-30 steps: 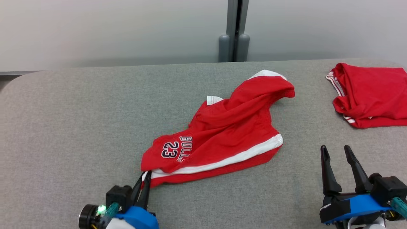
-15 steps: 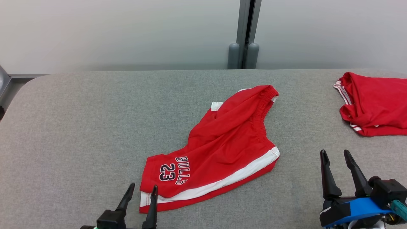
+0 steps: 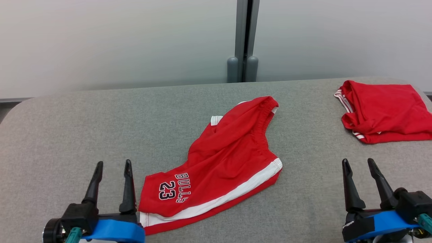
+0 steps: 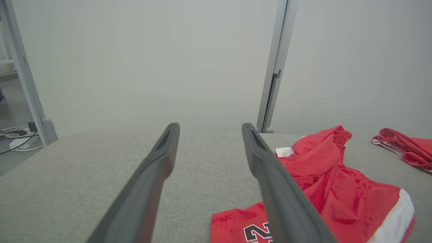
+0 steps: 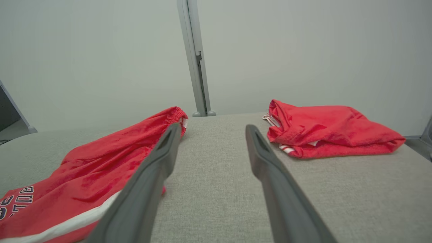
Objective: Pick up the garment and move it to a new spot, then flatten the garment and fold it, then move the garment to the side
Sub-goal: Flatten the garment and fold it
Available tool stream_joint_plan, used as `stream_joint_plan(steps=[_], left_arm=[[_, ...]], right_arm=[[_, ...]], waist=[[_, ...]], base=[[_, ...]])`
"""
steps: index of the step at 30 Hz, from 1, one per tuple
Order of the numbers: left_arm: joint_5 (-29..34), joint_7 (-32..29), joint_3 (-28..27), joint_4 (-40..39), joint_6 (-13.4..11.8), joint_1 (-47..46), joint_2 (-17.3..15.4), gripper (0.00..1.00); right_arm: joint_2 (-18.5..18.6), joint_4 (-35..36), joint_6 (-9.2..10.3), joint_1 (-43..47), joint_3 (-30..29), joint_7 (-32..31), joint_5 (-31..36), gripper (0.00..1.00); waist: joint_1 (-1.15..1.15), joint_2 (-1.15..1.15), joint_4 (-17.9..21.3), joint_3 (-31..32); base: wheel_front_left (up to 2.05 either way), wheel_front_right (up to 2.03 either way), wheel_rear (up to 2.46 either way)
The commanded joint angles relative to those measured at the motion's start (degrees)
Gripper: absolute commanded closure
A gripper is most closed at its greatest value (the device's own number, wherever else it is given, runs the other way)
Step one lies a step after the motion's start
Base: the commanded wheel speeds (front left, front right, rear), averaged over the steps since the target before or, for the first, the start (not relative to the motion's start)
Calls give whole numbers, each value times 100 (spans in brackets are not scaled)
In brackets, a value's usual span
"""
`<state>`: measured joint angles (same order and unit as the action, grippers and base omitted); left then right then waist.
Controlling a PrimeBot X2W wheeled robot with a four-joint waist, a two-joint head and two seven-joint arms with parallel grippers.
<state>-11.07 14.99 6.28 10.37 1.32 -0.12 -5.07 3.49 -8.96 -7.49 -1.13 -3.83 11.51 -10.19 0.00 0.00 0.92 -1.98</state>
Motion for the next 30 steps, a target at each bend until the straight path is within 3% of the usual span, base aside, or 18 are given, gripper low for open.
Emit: stream_joint_plan(steps=[1, 7, 21, 30], left_arm=[[49, 25, -168, -68, -75, -36, -47, 0], [112, 25, -505, -85, -214, 137, -121, 0], [164, 25, -561, 68, -119, 203, -159, 0], [110, -18, -246, 265, 193, 120, -117, 0]], right_arm=[[34, 95, -1, 106, -44, 34, 40, 0], [40, 398, -1, 350, -186, -23, 118, 0], [7, 838, -1, 700, -220, -233, 199, 0], [270, 509, -1, 368, 32, -377, 117, 0]], waist=[[0, 0, 87, 47], [0, 0, 157, 85], [0, 0, 103, 102], [0, 0, -7, -4]], base=[[0, 0, 0], [0, 0, 0], [0, 0, 0], [0, 0, 0]])
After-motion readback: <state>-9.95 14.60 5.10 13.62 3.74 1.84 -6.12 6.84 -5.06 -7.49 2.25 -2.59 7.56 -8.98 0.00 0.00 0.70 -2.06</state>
